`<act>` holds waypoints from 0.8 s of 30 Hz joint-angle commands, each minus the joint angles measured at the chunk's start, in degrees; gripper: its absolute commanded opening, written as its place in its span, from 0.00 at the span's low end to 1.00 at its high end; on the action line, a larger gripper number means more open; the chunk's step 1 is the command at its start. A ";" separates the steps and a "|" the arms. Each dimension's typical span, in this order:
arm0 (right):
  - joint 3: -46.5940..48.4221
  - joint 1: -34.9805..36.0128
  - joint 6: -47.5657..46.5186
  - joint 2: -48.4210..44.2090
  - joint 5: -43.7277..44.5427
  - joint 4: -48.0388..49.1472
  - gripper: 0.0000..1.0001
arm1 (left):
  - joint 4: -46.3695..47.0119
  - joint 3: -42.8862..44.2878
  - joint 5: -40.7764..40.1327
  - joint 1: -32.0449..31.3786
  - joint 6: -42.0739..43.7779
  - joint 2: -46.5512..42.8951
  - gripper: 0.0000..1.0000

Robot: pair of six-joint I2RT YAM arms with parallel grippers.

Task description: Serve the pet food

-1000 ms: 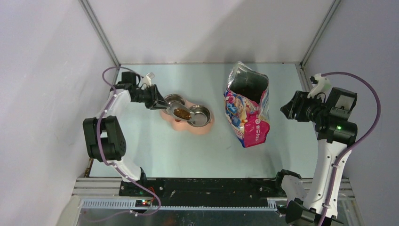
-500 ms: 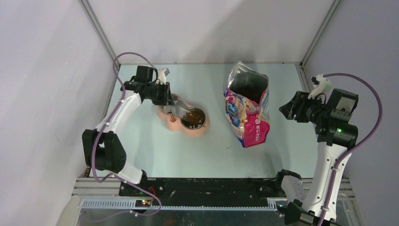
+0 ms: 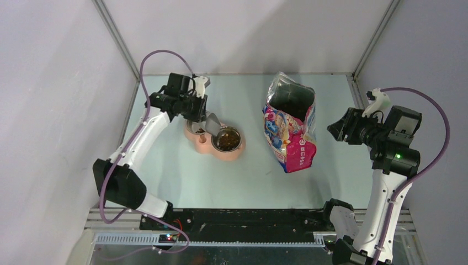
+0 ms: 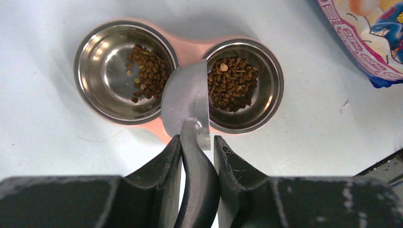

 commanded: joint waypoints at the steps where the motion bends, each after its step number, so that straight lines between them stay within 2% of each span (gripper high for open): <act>1: 0.58 -0.25 0.28 -0.39 -1.26 1.49 0.57 | 0.41 2.65 -0.51 -0.54 3.57 -4.37 0.00; 10: -0.55 -0.25 0.82 -0.54 -1.81 2.12 0.57 | -0.28 1.19 -0.62 -1.15 4.42 -7.01 0.00; 15: -0.57 -0.31 0.29 -0.96 -1.56 1.71 0.57 | -1.81 -2.60 -3.85 -0.77 10.15 -10.57 0.00; 20: -1.47 -0.39 0.86 -1.23 -1.37 2.28 0.57 | 2.85 -6.45 2.63 -0.24 6.39 -17.52 0.00; 24: -2.22 -0.45 2.87 -0.21 -2.72 3.67 0.57 | 2.60 -7.40 1.66 -0.20 6.85 -15.75 0.00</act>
